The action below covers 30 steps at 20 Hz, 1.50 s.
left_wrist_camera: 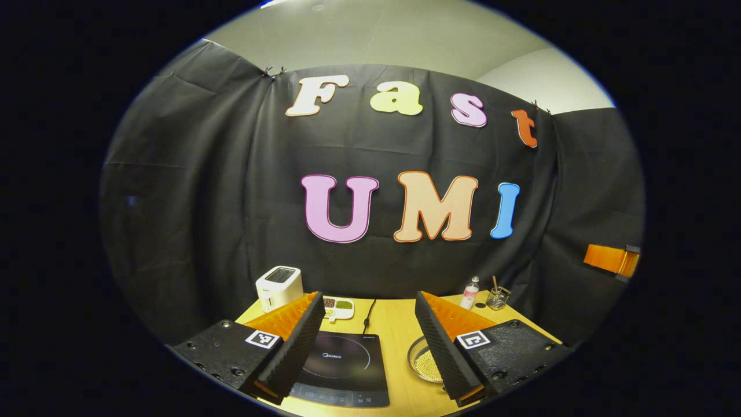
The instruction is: First push the handle of the pot to place it horizontally, then grasp the pot with both hands and set it on the induction cooktop.
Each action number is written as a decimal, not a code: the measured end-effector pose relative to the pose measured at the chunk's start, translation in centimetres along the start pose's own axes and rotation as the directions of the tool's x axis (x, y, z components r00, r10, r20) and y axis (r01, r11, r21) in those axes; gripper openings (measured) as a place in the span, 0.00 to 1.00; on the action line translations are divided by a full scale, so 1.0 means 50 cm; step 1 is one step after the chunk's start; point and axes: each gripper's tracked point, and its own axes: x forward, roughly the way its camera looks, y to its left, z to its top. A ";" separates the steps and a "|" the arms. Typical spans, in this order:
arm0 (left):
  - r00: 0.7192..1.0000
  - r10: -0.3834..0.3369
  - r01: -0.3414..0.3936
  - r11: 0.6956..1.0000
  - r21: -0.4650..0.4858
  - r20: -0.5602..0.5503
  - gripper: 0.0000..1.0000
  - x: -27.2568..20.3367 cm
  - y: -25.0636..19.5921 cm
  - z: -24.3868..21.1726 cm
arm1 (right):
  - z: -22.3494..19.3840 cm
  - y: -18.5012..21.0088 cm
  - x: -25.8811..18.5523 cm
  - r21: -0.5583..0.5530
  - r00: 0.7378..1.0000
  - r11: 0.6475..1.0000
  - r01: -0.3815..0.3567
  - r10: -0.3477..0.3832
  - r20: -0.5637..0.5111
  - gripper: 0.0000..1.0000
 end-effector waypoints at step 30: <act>0.985 0.155 -0.157 0.987 -0.016 -0.079 0.92 -0.038 0.155 -0.092 | -0.560 0.170 0.004 0.177 0.761 0.973 -0.148 0.226 -0.609 0.17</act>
